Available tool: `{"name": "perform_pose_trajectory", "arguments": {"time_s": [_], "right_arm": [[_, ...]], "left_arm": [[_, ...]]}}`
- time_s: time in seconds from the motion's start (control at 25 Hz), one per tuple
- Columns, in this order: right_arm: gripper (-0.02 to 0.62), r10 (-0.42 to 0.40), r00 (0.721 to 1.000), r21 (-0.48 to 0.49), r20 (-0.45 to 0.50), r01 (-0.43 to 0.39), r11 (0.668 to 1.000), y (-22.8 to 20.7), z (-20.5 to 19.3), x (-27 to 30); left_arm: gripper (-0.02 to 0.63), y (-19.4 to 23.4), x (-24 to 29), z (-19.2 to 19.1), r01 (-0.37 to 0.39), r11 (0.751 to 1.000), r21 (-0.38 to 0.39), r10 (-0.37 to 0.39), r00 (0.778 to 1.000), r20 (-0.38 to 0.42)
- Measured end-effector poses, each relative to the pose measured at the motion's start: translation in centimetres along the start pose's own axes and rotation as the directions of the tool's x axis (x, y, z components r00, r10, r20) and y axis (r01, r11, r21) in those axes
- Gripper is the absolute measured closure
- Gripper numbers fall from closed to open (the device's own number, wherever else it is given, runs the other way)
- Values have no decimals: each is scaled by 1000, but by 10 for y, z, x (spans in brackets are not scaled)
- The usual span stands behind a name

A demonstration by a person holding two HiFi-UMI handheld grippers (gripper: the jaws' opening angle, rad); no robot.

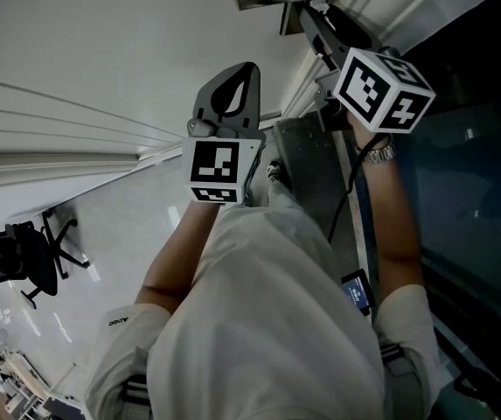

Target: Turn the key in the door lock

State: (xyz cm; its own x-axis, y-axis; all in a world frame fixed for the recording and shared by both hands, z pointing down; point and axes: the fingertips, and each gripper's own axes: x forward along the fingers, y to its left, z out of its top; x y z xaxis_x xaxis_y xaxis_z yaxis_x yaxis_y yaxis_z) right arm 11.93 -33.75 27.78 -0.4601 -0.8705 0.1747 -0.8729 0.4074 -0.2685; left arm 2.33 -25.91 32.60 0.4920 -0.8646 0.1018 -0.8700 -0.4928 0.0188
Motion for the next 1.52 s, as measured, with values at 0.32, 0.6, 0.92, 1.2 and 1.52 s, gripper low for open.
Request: {"name": "perform_pose_trajectory", "arguments": {"time_s": [0.32, 0.6, 0.92, 1.2, 1.52], "right_arm": [[439, -123, 992, -575, -29, 84, 814, 2, -4, -10], [439, -273, 959, -922, 70, 167, 350, 4, -8, -7], [440, -325, 934, -984, 151, 174, 44, 8, -9, 2], [497, -341, 920, -979, 195, 202, -13, 7, -10, 4], [499, -344, 920, -931, 187, 278, 235, 9, -4, 1]], "left_arm": [[597, -6, 5, 1, 11, 1000, -3, -11, 1000, 2], [597, -1, 6, 0, 12, 1000, -11, -12, 1000, 3], [597, 7, 4, 1, 10, 1000, -15, -10, 1000, 4], [597, 13, 3, -2, 11, 1000, -18, -11, 1000, -2], [597, 14, -2, 0, 20, 1000, -15, -20, 1000, -1]]}}
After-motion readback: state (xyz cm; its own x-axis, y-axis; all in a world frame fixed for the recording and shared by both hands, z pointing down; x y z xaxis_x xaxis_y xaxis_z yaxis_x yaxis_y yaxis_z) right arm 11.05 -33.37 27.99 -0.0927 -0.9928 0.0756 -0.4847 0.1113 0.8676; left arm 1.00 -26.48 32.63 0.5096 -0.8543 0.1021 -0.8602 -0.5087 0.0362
